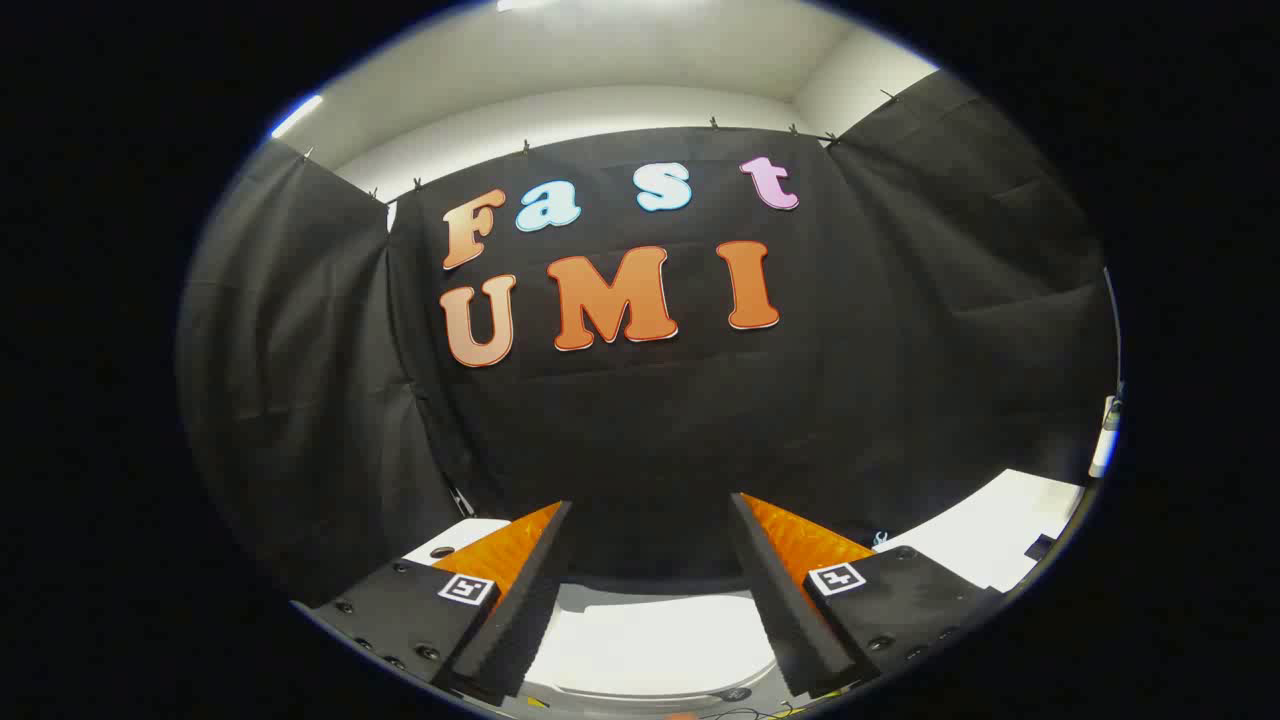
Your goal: Open the toilet lid.
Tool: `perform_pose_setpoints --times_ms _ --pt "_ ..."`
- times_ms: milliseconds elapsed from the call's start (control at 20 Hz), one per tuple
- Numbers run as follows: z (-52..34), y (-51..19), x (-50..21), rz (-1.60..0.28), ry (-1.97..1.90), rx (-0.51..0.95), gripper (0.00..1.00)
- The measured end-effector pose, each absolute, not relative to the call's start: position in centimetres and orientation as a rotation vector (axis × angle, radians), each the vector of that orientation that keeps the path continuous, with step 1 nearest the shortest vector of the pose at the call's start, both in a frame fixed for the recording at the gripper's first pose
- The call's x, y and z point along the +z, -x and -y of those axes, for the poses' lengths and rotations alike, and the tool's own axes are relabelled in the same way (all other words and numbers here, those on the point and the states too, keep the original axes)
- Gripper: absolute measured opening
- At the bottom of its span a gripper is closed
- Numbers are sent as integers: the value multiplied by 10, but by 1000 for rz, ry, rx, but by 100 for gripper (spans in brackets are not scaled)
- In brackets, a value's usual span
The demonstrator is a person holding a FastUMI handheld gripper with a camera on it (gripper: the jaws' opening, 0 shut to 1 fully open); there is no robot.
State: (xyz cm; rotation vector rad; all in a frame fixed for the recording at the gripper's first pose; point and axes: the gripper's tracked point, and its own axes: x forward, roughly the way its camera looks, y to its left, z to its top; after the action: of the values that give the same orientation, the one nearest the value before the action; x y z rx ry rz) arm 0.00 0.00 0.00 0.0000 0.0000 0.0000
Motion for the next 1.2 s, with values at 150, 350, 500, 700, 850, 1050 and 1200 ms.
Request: perform_pose_setpoints --times_ms 150,350,500,700,850,1050,1200 --pt "0 3 5 11 11 0 98" --pt "0 5 5 36 24 4 98" --pt "5 0 3 36 16 -20 98" --pt "1 -5 14 56 23 -12 98" --pt "2 -3 22 90 43 -14 98" --pt "-3 -5 17 98 40 -3 98" --pt "-3 -9 6 82 31 7 98"
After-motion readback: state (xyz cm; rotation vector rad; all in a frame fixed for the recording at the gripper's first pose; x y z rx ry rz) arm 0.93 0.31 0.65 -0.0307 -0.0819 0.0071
